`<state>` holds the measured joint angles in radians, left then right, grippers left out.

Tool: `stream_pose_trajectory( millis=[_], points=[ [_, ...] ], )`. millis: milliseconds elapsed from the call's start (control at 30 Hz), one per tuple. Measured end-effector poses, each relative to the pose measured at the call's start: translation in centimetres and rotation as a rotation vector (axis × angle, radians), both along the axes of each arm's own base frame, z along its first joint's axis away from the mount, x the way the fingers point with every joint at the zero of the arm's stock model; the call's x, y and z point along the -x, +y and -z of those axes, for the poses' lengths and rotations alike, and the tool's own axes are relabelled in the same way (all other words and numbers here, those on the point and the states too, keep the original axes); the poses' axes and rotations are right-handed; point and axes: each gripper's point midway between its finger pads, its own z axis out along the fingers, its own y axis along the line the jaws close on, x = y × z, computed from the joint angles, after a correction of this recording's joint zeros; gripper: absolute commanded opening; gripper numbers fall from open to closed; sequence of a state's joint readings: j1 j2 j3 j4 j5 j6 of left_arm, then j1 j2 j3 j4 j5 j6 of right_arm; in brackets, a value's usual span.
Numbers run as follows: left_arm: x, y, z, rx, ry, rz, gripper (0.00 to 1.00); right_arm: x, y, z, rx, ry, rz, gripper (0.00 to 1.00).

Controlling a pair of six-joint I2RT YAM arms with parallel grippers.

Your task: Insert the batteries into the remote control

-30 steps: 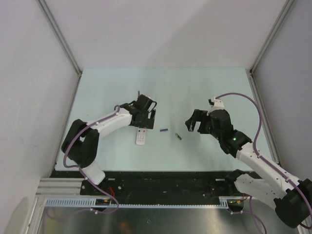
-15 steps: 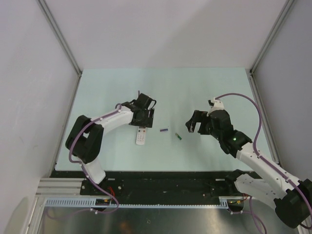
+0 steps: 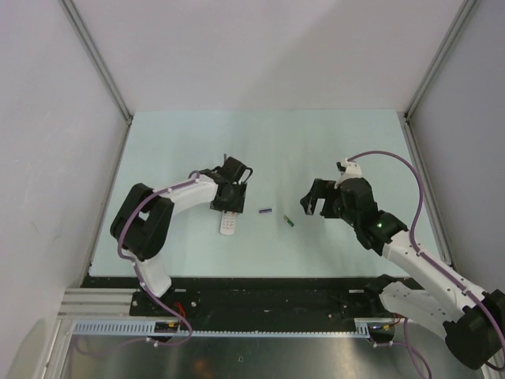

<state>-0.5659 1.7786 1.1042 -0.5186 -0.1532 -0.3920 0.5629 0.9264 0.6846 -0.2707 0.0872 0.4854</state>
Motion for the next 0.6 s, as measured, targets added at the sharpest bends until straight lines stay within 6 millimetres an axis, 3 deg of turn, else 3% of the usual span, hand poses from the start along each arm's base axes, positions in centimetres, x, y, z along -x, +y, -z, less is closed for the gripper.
stream_pose_trajectory(
  millis=[67, 133, 367, 500, 600],
  points=[
    [0.0, 0.0, 0.1, 0.0, 0.001, 0.0, 0.48, 0.0, 0.0, 0.0, 0.0, 0.002, -0.002, 0.99],
    [0.1, 0.0, 0.1, 0.0, 0.005, 0.001, 0.42, 0.0, 0.0, 0.1, 0.0, 0.003, -0.002, 0.99],
    [0.1, 0.0, 0.0, 0.003, 0.001, 0.0, 0.0, 0.1, 0.1, 0.0, -0.002, 0.002, -0.006, 0.99],
    [0.1, -0.6, -2.3, 0.055, -0.036, 0.011, 0.0, 0.3, 0.3, -0.5, -0.019, -0.009, -0.021, 0.99],
    [-0.1, -1.8, -6.9, 0.164, -0.118, 0.038, 0.0, 0.7, 0.5, -1.3, -0.041, -0.025, -0.037, 0.99]
  ],
)
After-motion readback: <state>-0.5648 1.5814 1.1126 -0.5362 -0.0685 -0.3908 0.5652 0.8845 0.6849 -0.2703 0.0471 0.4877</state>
